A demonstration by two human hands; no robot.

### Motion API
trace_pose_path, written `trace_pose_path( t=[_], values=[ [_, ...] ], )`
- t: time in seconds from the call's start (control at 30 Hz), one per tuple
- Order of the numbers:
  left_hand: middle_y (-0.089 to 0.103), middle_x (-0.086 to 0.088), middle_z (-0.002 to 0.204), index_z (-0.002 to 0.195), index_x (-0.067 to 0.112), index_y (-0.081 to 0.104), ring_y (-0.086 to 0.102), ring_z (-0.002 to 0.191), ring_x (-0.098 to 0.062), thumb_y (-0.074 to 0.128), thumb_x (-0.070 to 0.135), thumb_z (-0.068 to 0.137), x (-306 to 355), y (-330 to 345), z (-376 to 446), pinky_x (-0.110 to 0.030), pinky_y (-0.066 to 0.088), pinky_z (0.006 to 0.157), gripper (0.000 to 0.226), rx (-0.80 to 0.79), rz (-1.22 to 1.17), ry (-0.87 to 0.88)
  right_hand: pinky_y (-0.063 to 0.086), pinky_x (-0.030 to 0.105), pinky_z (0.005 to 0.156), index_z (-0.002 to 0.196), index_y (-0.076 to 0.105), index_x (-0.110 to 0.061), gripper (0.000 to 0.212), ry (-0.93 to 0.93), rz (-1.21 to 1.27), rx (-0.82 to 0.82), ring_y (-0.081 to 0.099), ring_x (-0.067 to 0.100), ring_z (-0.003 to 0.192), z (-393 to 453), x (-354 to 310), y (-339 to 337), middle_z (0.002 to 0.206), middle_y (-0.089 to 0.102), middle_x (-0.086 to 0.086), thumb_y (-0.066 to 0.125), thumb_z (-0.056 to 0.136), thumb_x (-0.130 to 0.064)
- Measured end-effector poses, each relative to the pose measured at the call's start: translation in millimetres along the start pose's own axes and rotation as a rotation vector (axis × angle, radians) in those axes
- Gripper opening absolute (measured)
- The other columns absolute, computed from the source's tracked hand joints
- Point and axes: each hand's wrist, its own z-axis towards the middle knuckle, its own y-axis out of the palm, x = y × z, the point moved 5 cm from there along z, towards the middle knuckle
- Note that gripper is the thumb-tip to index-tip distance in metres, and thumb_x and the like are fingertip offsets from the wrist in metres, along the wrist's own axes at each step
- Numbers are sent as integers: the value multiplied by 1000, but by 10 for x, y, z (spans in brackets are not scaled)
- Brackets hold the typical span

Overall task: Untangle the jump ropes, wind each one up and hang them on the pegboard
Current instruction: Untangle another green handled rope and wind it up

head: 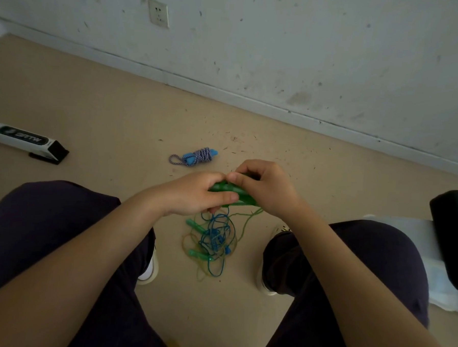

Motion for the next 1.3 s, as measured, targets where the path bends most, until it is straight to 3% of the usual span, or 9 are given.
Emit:
trace_pose_path(
  t=[0.1, 0.2, 0.37, 0.57, 0.7, 0.83, 0.93, 1.07, 1.3],
  values=[
    [59, 7, 69, 108, 21, 57, 50, 52, 3, 55, 32, 100, 62, 19, -26, -16, 40, 55, 14, -43, 14, 22, 42, 29, 55, 86, 70, -12, 14, 12, 36, 19, 50, 11, 57, 1, 15, -23, 65, 62, 9, 72, 88, -26],
    [57, 3, 73, 106, 23, 54, 50, 50, 5, 52, 27, 102, 96, 37, -48, -10, 38, 52, 6, -57, -11, 40, 38, 25, 48, 94, 53, -13, 21, 17, 133, 20, 45, 13, 52, -11, -1, -59, 61, 52, 7, 72, 88, -20],
    [60, 2, 75, 129, 13, 54, 55, 58, 3, 54, 24, 101, 127, 2, -67, -13, 42, 54, 30, -11, -57, 72, 40, 21, 57, 79, 66, -16, 19, 74, 88, -37, 49, 3, 58, 14, 5, -61, 65, 57, -8, 68, 91, -30],
    [62, 2, 73, 109, 15, 60, 48, 57, -8, 53, 27, 101, 109, -134, -72, -19, 37, 50, 15, 123, -250, 90, 46, 28, 52, 102, 68, -5, 26, 139, 509, -178, 58, 26, 67, -28, -21, -119, 88, 66, 15, 66, 92, -29],
    [61, 0, 74, 127, 18, 56, 49, 57, -7, 52, 24, 102, 115, -157, -62, -18, 37, 49, 26, 181, -339, 102, 41, 24, 48, 111, 63, 5, 40, 133, 623, -184, 56, 20, 61, -2, 22, -68, 87, 61, 18, 70, 85, -24],
    [59, -5, 74, 135, 13, 52, 48, 54, -10, 49, 18, 102, 122, -172, -41, -19, 33, 44, 33, 255, -526, 158, 37, 21, 50, 110, 64, -2, 24, 83, 741, -217, 49, 14, 56, 3, -11, -3, 84, 62, 11, 67, 87, -7],
    [59, -5, 74, 133, 14, 53, 48, 54, -11, 51, 20, 101, 139, -172, -28, -20, 34, 44, 33, 282, -609, 198, 34, 19, 44, 109, 61, -1, 17, 88, 619, -153, 45, 12, 48, 13, 28, 31, 75, 60, 12, 61, 92, -1],
    [59, -6, 75, 137, 18, 49, 47, 57, -12, 53, 23, 96, 125, -296, -31, -22, 35, 47, 41, 319, -727, 233, 33, 18, 41, 97, 67, -11, 18, 84, 381, -185, 39, 11, 41, -46, 12, 185, 54, 52, 4, 50, 102, -16],
    [62, 0, 72, 128, 16, 52, 49, 50, -6, 52, 19, 102, -9, -380, -26, -21, 38, 46, 26, 543, -395, 87, 35, 16, 47, 84, 65, -7, 28, 20, 219, -166, 40, 4, 44, -72, -100, 127, 50, 48, -9, 51, 102, -24]
  ],
)
